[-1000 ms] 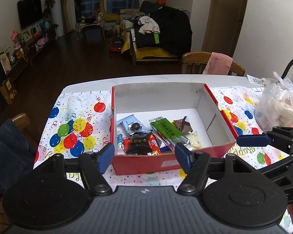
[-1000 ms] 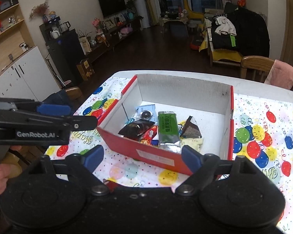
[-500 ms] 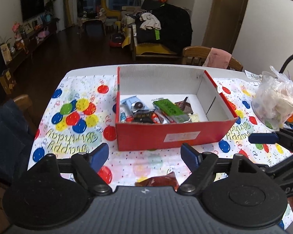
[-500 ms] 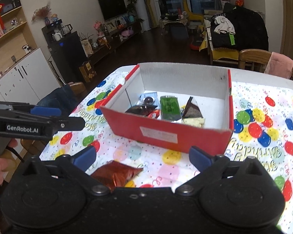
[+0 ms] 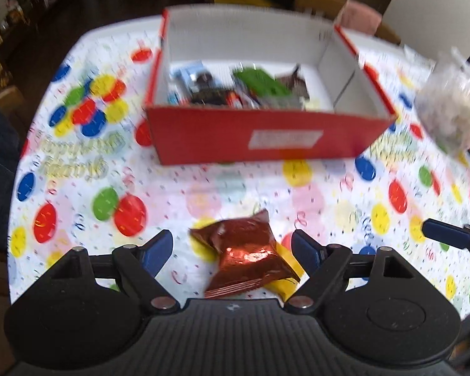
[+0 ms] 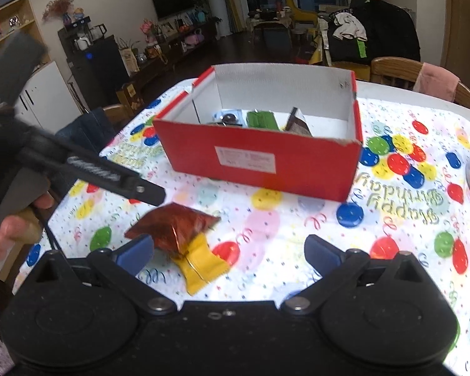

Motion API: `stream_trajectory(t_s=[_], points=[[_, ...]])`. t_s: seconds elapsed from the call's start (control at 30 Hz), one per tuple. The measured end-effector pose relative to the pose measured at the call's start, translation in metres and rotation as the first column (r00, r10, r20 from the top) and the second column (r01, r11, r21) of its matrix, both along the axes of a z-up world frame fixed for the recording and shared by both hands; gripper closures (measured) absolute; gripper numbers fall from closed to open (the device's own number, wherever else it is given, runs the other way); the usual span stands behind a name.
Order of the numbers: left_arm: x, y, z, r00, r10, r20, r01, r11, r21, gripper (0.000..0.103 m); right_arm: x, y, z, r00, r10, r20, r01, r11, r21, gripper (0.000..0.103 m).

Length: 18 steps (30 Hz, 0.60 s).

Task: Organize snacks
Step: 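Lower left tool onto red Oreo bag while right tool lowers onto yellow candy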

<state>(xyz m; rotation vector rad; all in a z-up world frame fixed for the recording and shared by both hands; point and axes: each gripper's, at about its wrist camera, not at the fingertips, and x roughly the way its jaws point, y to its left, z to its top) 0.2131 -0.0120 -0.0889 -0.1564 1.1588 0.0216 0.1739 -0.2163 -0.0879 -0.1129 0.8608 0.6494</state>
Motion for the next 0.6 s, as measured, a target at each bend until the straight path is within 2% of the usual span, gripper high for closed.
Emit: stream_trajectory(t_s=[0.27, 0.4, 0.6], points=[[0.028, -0.013, -0.039, 0.989, 0.032, -0.142, -0.029, 0.999, 0.017, 0.020, -0.005, -0.016, -0.008, 0.999, -0.032, -0.023, 0.032, 0.999, -0.008, 0.000], [0.034, -0.014, -0.050, 0.984, 0.052, -0.172, -0.052, 0.999, 0.003, 0.020, -0.006, -0.020, -0.011, 0.999, -0.037, -0.037, 0.036, 0.999, -0.019, 0.000], [0.035, -0.014, -0.054, 0.983, 0.057, -0.174, -0.058, 0.998, -0.003, 0.021, -0.005, -0.022, -0.018, 0.997, -0.032, -0.073, 0.030, 0.999, -0.021, 0.000]])
